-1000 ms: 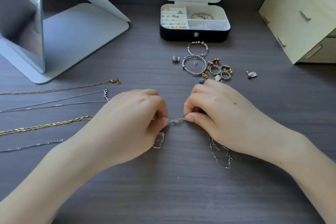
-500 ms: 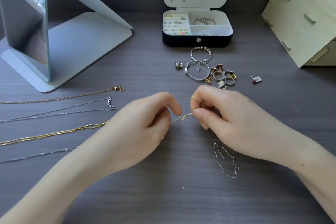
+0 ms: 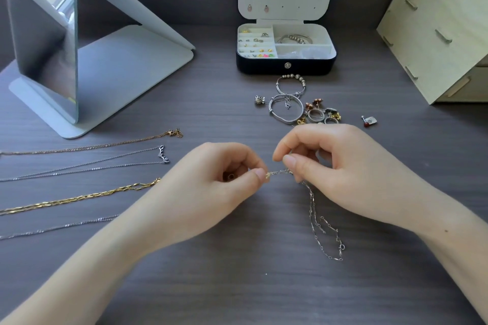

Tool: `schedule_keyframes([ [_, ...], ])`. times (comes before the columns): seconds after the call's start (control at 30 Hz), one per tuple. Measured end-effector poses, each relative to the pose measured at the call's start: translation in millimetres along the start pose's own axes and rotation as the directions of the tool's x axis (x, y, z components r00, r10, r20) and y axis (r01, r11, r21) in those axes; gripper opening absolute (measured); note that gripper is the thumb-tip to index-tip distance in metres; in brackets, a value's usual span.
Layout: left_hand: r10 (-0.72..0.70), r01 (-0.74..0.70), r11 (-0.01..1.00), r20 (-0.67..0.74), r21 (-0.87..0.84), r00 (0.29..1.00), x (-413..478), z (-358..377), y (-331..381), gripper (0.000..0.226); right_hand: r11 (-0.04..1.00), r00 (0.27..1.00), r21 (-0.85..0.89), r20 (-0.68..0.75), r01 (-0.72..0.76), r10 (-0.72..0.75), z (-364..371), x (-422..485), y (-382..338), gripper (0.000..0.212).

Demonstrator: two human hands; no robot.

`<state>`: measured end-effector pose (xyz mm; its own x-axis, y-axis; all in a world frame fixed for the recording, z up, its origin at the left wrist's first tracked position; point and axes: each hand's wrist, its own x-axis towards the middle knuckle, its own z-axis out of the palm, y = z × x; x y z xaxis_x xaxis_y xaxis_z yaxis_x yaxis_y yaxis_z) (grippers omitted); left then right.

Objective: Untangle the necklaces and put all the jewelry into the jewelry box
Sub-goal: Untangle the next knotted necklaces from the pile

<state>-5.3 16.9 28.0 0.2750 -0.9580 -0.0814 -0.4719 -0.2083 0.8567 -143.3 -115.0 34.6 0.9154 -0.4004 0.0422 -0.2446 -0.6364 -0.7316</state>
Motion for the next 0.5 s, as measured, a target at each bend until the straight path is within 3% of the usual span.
schedule_keyframes([
  [0.17,-0.009,0.009,1.0,0.018,-0.002,1.0,0.0,-0.1,0.5,0.026,0.995,0.999,-0.103,-0.041,0.019,-0.023,-1.0,-0.5,-0.8,0.004],
  [0.27,-0.019,0.019,1.0,0.002,-0.005,1.0,0.6,0.9,-0.9,0.017,0.991,0.999,-0.131,-0.025,0.038,-0.041,-1.9,-1.7,-2.7,0.005],
  [0.5,-0.03,0.031,0.999,-0.044,0.02,0.999,-1.3,2.0,-1.8,0.016,0.98,0.992,-0.166,-0.043,0.113,-0.121,10.1,-2.7,-5.5,0.025],
])
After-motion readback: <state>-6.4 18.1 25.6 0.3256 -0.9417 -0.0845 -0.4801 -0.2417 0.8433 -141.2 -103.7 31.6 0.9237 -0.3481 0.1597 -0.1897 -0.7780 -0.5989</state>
